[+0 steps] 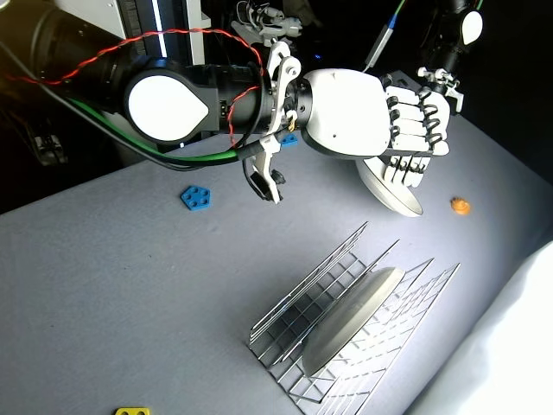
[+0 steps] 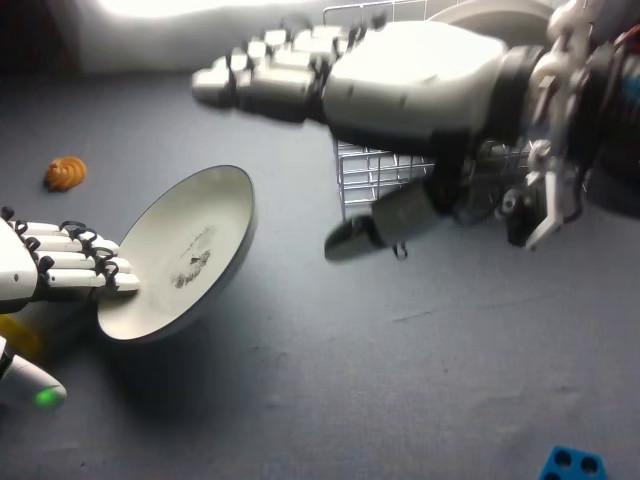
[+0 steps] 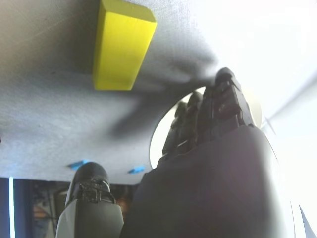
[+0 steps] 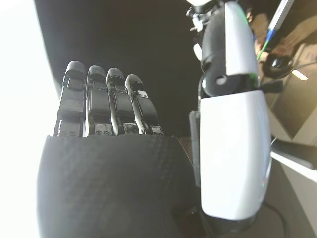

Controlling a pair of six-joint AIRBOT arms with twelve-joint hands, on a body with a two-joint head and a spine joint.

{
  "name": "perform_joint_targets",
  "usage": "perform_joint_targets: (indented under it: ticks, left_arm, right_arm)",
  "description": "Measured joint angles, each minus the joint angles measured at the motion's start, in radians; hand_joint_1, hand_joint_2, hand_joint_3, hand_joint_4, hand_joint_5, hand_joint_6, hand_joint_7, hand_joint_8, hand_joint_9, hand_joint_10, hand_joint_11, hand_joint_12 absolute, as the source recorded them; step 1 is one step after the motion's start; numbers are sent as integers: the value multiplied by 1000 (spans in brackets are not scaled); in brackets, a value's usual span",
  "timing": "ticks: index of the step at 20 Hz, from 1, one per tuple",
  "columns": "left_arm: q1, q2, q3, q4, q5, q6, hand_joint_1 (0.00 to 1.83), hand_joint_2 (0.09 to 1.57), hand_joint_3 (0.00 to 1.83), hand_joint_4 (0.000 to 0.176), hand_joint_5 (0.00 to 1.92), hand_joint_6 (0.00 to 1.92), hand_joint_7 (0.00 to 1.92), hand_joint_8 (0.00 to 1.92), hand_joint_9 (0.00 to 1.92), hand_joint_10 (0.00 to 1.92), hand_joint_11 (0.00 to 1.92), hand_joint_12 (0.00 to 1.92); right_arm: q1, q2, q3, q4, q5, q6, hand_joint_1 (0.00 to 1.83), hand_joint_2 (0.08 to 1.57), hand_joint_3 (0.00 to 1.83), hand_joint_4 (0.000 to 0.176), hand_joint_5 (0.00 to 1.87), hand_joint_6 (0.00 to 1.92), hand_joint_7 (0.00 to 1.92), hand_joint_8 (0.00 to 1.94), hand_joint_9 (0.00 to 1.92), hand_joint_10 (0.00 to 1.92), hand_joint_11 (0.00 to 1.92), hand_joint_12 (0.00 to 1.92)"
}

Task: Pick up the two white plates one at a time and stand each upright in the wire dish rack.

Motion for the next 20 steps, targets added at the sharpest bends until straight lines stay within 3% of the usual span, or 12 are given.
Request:
perform_joint_targets:
  ticks: [5,7,10,12,13,14,18,20]
  left_arm:
    - [0,0,0,0,0,0,0,1052,0,0,0,0,0,0,0,0,0,0]
    - [0,-1,0,-1,0,0,0,1054,0,0,0,0,0,0,0,0,0,0]
    - [0,-1,0,-2,0,0,0,1060,2,0,0,0,0,0,0,0,0,0]
    - [0,-1,0,-2,0,0,0,1060,3,0,0,0,0,0,0,0,0,0]
    - [0,-1,0,-2,0,0,0,1062,3,0,0,0,0,0,0,0,0,0]
    - [0,-1,0,-2,0,0,0,1064,4,0,0,0,0,0,0,0,0,0]
    - [0,-5,3,-4,-1,0,0,1070,6,0,0,0,0,0,0,0,0,0]
    - [0,-5,5,-3,-2,0,0,1074,8,0,0,0,0,0,0,0,0,0]
  right_arm:
    - [-32,-97,51,5,-51,-151,1221,1060,27,0,0,0,0,0,0,0,0,7]
    - [-47,-142,82,5,-63,-171,1260,1051,15,0,0,0,0,0,0,0,33,31]
    - [-55,-207,135,23,-81,-210,1214,1062,0,0,0,0,0,0,0,0,0,324]
    - [-60,-248,167,27,-87,-236,1211,1064,0,0,0,0,0,0,0,0,0,332]
    - [-60,-267,180,27,-88,-242,1302,1056,0,0,0,0,0,0,0,0,0,263]
    - [-60,-294,198,26,-87,-253,1303,1041,0,0,0,0,0,0,0,0,0,339]
    - [-73,-368,263,26,-64,-324,1334,1080,4,0,0,0,0,0,0,0,0,232]
    - [-90,-407,314,26,-55,-330,1328,1073,0,0,0,0,0,0,0,0,0,303]
